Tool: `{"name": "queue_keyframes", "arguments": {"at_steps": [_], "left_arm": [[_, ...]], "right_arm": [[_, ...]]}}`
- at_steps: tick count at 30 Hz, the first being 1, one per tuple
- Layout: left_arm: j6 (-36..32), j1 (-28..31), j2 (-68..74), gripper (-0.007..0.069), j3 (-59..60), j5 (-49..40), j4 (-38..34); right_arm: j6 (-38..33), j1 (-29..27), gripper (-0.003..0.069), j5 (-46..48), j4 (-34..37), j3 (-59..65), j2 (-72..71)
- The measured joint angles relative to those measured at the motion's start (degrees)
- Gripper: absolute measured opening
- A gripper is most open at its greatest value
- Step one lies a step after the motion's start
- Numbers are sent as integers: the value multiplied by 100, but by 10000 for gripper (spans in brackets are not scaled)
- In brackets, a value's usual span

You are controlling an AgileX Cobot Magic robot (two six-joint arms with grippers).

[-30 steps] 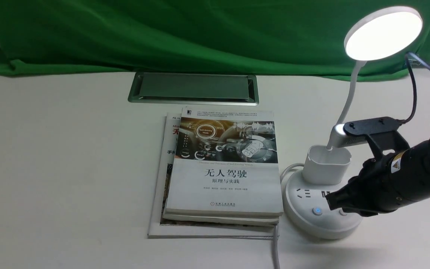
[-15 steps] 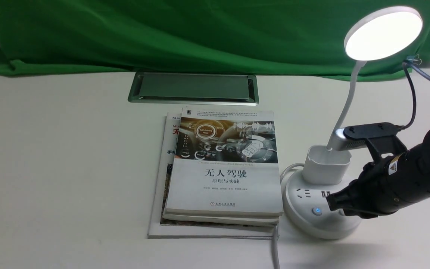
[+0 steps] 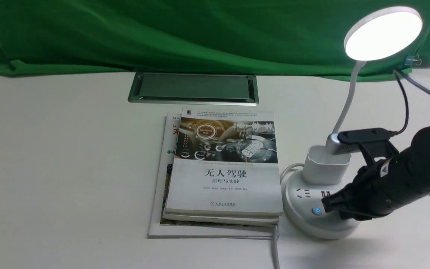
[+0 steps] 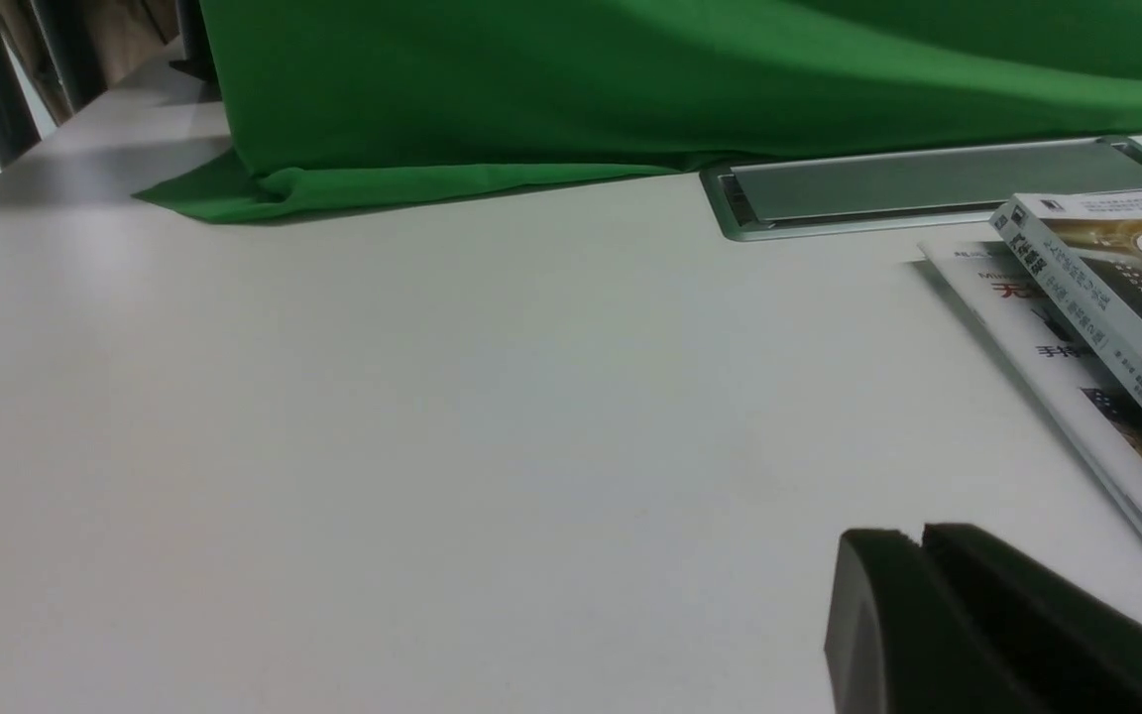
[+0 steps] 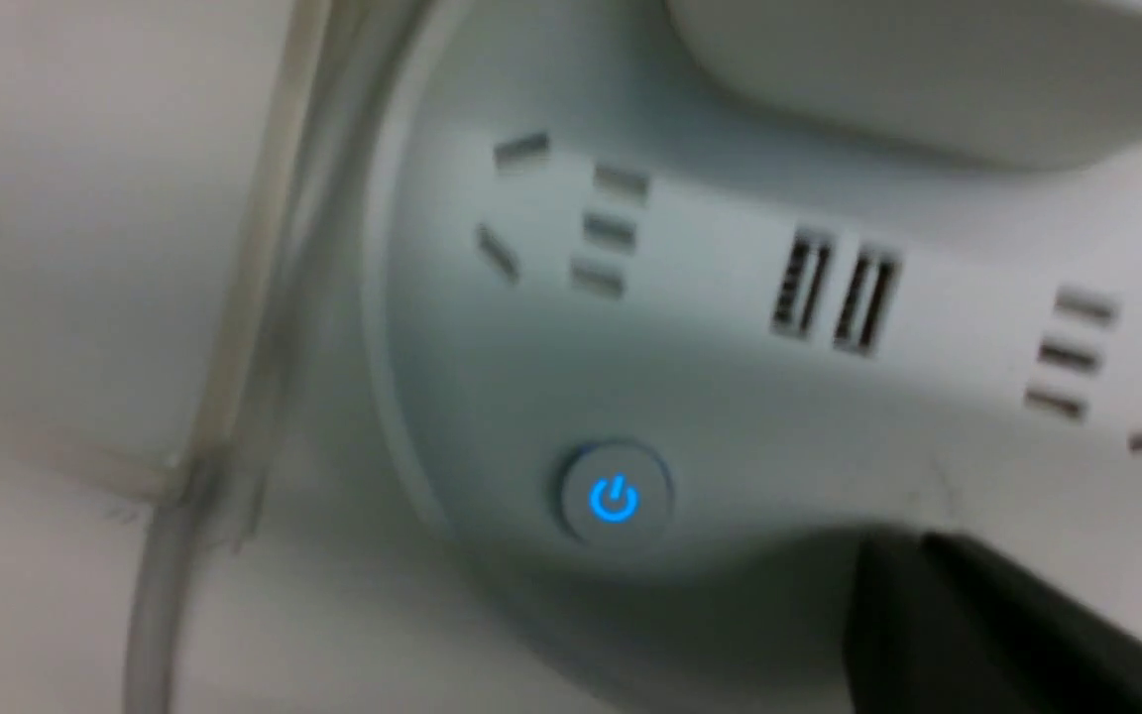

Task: Turn off the desk lamp on the white desktop by hand.
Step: 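Press the power button on the lamp base to turn the lamp off with the right gripper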

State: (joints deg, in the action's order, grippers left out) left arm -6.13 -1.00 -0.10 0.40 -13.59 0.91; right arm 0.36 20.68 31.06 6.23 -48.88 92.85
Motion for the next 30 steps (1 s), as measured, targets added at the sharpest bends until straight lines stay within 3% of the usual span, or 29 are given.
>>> {"name": "queue_keyframes", "arguments": {"at_steps": [30], "left_arm": [[0,0,0,20,0,0,0]], "right_arm": [[0,-120,37,-251,16,32,-148]]}}
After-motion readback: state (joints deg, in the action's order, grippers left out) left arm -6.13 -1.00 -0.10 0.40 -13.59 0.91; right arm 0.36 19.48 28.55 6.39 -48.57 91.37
